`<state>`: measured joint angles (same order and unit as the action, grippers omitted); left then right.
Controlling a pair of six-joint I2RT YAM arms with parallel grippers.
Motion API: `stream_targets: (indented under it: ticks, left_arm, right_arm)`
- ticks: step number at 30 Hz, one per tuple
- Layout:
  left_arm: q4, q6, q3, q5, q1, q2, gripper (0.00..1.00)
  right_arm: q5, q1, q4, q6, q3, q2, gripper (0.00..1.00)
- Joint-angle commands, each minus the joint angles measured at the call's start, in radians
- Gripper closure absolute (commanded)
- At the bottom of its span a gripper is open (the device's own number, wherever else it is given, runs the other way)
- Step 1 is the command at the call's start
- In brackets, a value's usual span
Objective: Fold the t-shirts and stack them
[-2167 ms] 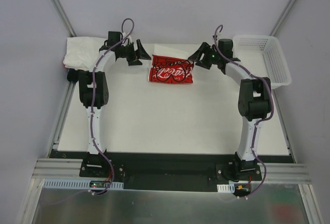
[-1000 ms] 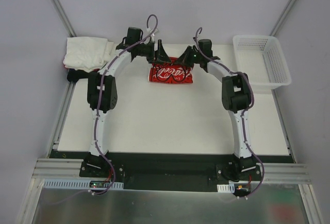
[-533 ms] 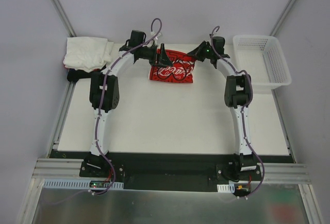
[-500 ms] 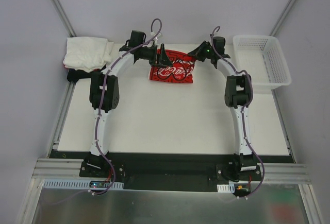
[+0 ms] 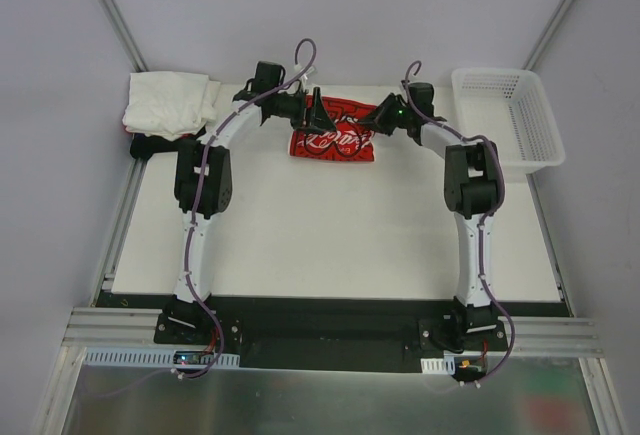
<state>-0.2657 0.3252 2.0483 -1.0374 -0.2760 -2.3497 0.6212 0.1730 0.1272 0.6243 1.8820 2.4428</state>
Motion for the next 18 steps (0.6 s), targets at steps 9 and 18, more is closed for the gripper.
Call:
stream_targets:
  ticks: [9,18]
  left_arm:
    - [0.033,-0.031,-0.031,0.004,-0.020,0.039,0.20]
    - [0.033,-0.043,-0.076,0.014,0.008,0.095,0.20]
  right_arm:
    - [0.068,0.068,0.388,0.193,-0.345,-0.129,0.99]
    - [0.066,-0.012,0.607,0.411,-0.409,-0.030,0.99]
